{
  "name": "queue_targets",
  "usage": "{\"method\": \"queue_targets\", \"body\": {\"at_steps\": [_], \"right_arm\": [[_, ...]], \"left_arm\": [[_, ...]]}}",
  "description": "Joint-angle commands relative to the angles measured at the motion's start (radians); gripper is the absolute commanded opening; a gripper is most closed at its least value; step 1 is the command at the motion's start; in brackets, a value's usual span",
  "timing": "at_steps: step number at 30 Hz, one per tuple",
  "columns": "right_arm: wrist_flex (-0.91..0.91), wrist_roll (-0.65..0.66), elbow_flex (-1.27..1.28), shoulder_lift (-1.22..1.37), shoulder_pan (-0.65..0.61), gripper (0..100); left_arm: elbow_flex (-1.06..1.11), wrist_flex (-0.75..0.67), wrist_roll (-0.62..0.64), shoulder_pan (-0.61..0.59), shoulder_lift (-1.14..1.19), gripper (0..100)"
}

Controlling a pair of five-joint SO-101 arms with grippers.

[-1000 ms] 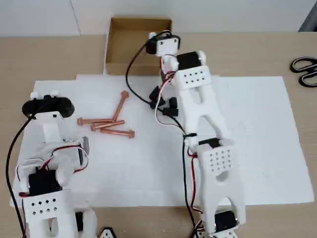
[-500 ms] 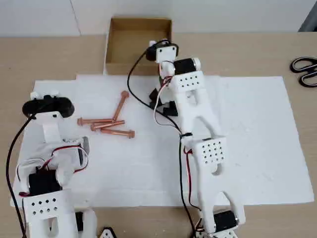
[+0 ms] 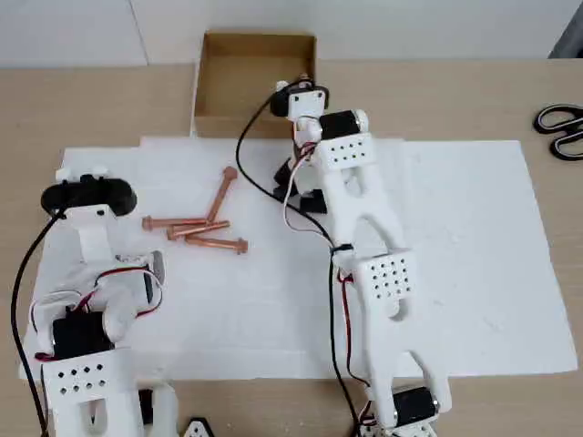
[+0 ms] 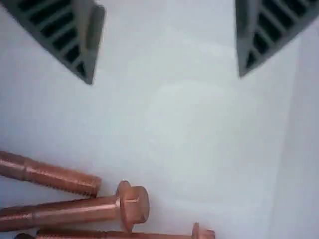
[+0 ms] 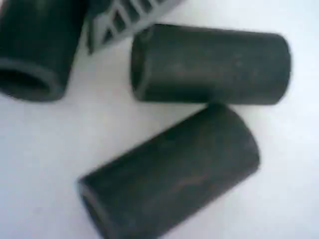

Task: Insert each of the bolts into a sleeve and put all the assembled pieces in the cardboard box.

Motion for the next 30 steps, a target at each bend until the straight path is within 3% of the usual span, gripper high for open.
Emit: {"method": "queue_targets", "body": {"at_steps": [1,11,14,25,30], "right_arm": [[0.001,-0.014,-0.037,0.004,-0.005,19.5],[0.001,-0.008,-0.037,0.018,-0.004,8.0],[0.001,-0.006,-0.037,0.015,0.010,0.5],[0.051,-0.005,-0.192,-0.012,0.102,0.3],[0.062,-0.005,-0.058,-0.180,0.105,0.3]], "left_arm": [[-0.005,-0.005,-0.002,-0.005,-0.005,18],[-0.005,0.000,-0.002,-0.005,-0.005,18],[-0.005,0.002,-0.002,-0.005,-0.005,18],[-0.008,-0.003,-0.006,0.000,-0.005,18],[-0.007,0.005,-0.006,-0.003,-0.003,18]]}}
